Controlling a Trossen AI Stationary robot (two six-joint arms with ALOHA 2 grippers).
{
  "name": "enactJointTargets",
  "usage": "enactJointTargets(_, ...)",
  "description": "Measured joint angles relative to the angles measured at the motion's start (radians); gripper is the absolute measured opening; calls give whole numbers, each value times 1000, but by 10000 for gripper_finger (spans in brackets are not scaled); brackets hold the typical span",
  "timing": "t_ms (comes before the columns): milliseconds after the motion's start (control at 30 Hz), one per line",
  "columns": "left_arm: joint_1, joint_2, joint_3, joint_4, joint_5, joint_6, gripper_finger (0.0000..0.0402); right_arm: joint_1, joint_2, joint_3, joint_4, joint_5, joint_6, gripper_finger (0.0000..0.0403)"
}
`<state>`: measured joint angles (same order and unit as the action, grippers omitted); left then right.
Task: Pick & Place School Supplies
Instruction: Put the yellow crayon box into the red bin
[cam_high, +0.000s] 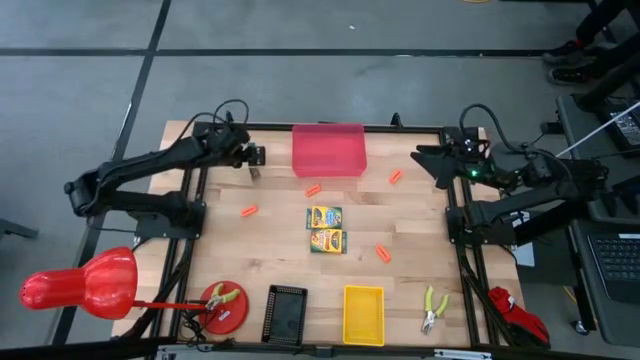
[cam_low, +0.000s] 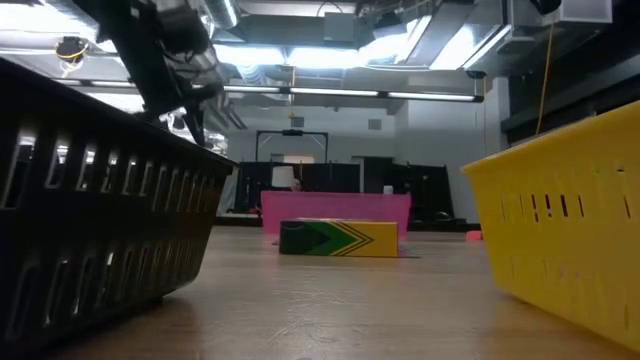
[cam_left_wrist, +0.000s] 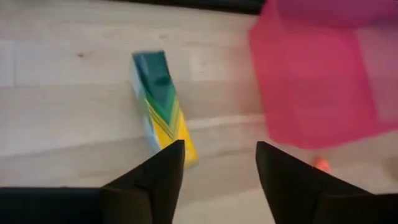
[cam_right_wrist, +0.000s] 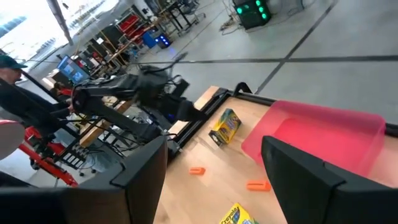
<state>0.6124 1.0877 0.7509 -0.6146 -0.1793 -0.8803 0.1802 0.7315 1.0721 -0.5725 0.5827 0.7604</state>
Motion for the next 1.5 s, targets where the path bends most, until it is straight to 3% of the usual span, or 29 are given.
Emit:
enactJointTargets(233,96,124,0,38,46,57,223,0,-24,0,15,-6,-54,263)
enactJointTargets(600,104,243,2,109,35,57,223,0,-85,0,39,-26,-92,263)
enactJointTargets(1133,104,118,0,90,32,56,223,0,-96,0,72,-25,-121,263)
enactJointTargets(1233,122,122,0,28,-6,67,223,0,-96,0,72,-25,-121,263)
enactJointTargets(1500,151,173,0,13,24,73,223,0,-96,0,110,-22,-123,263)
